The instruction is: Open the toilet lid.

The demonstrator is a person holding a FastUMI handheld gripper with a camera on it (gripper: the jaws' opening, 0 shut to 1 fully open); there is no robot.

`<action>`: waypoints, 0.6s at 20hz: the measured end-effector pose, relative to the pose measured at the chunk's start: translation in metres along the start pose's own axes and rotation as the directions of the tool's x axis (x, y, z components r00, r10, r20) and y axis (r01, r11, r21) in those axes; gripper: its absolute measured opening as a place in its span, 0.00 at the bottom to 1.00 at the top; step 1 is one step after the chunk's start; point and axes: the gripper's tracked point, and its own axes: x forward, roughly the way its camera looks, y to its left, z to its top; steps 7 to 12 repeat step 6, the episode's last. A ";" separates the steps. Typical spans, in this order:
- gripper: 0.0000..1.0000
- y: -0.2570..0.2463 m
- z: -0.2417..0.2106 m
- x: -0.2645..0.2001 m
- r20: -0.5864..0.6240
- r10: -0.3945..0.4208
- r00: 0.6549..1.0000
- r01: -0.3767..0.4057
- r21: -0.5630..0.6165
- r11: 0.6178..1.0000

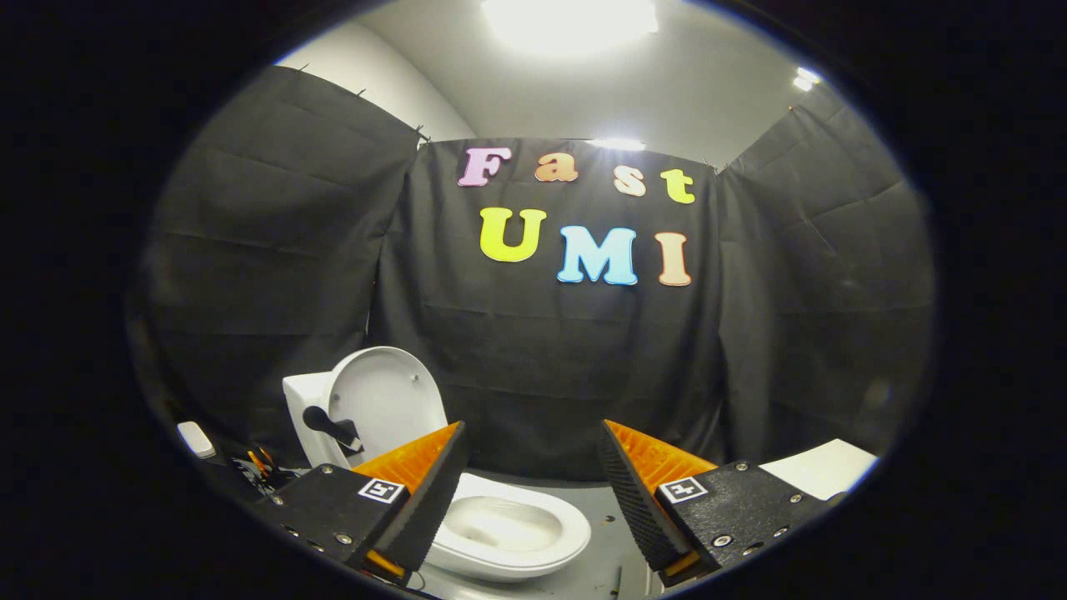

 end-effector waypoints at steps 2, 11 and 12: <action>0.95 -0.028 0.005 -0.009 -0.011 -0.032 0.999 0.032 -0.033 0.999; 0.95 -0.054 0.014 -0.032 0.043 -0.038 0.998 0.035 0.066 0.997; 0.95 -0.054 0.014 -0.032 0.043 -0.038 0.998 0.035 0.066 0.997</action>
